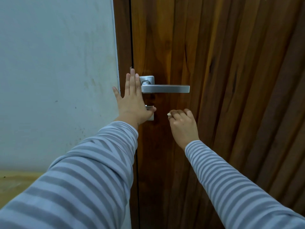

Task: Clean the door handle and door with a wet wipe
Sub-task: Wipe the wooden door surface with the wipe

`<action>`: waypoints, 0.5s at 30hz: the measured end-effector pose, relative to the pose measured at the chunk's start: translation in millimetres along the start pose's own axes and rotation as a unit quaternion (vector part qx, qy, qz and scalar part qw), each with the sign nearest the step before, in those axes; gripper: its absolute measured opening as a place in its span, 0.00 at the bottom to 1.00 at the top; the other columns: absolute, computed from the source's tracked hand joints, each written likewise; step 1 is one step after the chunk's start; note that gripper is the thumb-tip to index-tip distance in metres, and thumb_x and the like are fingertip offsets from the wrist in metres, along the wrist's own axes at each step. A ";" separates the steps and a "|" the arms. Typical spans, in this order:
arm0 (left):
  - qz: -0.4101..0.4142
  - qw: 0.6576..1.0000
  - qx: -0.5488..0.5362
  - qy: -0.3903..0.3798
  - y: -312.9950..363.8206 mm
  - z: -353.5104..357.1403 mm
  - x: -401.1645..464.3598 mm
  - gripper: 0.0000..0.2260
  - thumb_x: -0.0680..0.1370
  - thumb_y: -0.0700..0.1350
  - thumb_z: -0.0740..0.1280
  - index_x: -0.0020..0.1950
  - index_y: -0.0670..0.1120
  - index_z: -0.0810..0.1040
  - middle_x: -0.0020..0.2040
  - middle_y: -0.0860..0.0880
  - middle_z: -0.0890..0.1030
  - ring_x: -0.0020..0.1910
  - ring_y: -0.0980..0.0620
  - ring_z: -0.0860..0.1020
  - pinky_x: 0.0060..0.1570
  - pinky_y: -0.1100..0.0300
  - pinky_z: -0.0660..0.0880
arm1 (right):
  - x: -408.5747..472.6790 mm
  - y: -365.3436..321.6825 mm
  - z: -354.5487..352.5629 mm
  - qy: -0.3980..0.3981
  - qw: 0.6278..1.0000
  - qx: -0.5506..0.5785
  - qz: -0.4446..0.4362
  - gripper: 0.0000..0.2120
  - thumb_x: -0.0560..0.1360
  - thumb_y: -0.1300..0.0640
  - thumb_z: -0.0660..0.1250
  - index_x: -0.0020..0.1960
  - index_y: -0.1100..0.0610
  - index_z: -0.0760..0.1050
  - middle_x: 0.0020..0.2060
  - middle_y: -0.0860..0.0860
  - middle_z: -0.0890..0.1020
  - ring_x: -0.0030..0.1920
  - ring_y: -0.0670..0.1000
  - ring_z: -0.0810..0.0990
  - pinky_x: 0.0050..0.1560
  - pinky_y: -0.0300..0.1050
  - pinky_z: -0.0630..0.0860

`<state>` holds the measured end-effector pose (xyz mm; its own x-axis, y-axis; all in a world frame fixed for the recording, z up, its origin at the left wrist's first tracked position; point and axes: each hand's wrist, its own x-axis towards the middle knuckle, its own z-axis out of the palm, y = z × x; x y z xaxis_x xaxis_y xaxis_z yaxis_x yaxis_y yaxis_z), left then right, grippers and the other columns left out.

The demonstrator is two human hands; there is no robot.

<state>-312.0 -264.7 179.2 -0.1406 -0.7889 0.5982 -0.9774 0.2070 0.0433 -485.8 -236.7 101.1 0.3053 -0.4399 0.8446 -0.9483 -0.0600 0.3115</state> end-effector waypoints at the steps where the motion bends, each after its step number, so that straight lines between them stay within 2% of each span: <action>1: -0.002 1.000 -0.002 -0.002 0.8 -0.1 -0.1 0.54 0.73 0.69 0.63 0.77 0.43 0.29 0.76 0.46 0.26 0.76 0.46 0.29 0.73 0.33 0.40 | -5.4 -1.7 2.0 -0.002 1.000 0.000 -0.005 0.18 0.74 0.61 0.54 0.44 0.60 0.83 0.46 0.56 0.84 0.48 0.55 0.82 0.58 0.51 0.64; 4: -0.007 1.000 -0.011 -0.005 3.8 -0.6 -1.2 0.54 0.73 0.67 0.65 0.77 0.43 0.29 0.76 0.46 0.25 0.76 0.46 0.29 0.73 0.33 0.40 | -16.8 -5.4 6.8 -0.003 1.000 0.002 -0.016 0.15 0.73 0.62 0.57 0.43 0.60 0.83 0.44 0.55 0.84 0.46 0.55 0.82 0.58 0.51 0.67; 8: -0.010 1.000 -0.016 -0.006 5.0 1.1 -1.4 0.55 0.73 0.67 0.66 0.76 0.43 0.28 0.75 0.46 0.25 0.76 0.46 0.28 0.73 0.34 0.40 | -21.6 -6.4 11.1 -0.020 0.999 0.010 -0.026 0.02 0.68 0.64 0.71 0.39 0.60 0.83 0.39 0.55 0.84 0.43 0.55 0.82 0.54 0.52 0.74; 12: -0.014 1.000 -0.018 -0.012 5.0 1.7 -0.5 0.55 0.73 0.67 0.66 0.76 0.43 0.27 0.75 0.46 0.24 0.75 0.46 0.28 0.73 0.35 0.39 | -27.0 -9.3 14.7 -0.034 0.999 0.011 -0.024 0.02 0.68 0.65 0.73 0.37 0.60 0.82 0.34 0.54 0.83 0.38 0.55 0.81 0.51 0.50 0.75; 15: -0.018 1.000 -0.012 -0.022 7.4 -0.7 -1.1 0.55 0.74 0.66 0.65 0.76 0.43 0.26 0.75 0.46 0.24 0.75 0.46 0.28 0.74 0.35 0.40 | -40.0 -12.9 9.0 -0.052 0.996 0.071 -0.001 0.04 0.67 0.67 0.74 0.37 0.59 0.81 0.31 0.52 0.80 0.34 0.53 0.78 0.46 0.49 0.75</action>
<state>-318.9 -261.9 179.5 -0.1125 -0.8212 0.5595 -0.9780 0.1910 0.0837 -486.6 -226.4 59.4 0.3036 -0.5291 0.7924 -0.9526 -0.1835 0.2426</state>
